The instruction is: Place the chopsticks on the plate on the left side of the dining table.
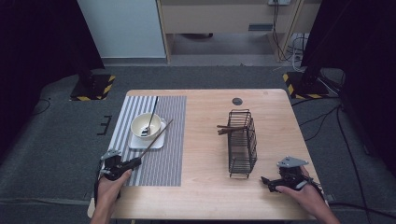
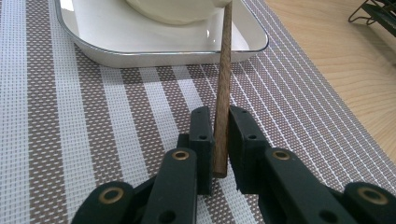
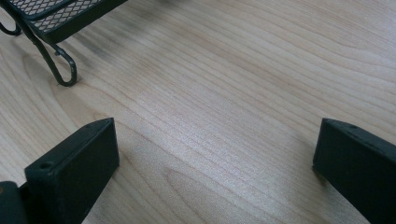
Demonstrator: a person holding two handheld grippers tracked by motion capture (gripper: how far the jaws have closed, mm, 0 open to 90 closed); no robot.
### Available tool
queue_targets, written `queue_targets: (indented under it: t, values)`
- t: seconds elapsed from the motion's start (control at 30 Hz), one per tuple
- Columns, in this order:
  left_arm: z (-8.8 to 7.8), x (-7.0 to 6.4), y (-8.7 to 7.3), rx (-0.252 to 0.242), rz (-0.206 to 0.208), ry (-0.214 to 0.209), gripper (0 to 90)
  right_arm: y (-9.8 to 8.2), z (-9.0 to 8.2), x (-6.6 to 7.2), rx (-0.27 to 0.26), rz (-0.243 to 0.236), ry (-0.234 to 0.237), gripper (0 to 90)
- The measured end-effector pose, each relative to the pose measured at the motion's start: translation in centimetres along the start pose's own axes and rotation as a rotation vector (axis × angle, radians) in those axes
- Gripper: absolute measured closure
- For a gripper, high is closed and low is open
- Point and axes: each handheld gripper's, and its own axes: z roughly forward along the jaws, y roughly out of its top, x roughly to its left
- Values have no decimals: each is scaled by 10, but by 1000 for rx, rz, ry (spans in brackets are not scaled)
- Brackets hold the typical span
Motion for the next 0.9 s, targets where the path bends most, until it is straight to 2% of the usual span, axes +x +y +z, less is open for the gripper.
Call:
queue_targets:
  t: [0.7,0.9]
  values:
    - [1,-1,0,-1,9,12,754,0,0,0,0,0,0,2]
    - [2,-2,0,5,17,10,770,0,0,0,-1,-2,-1,2]
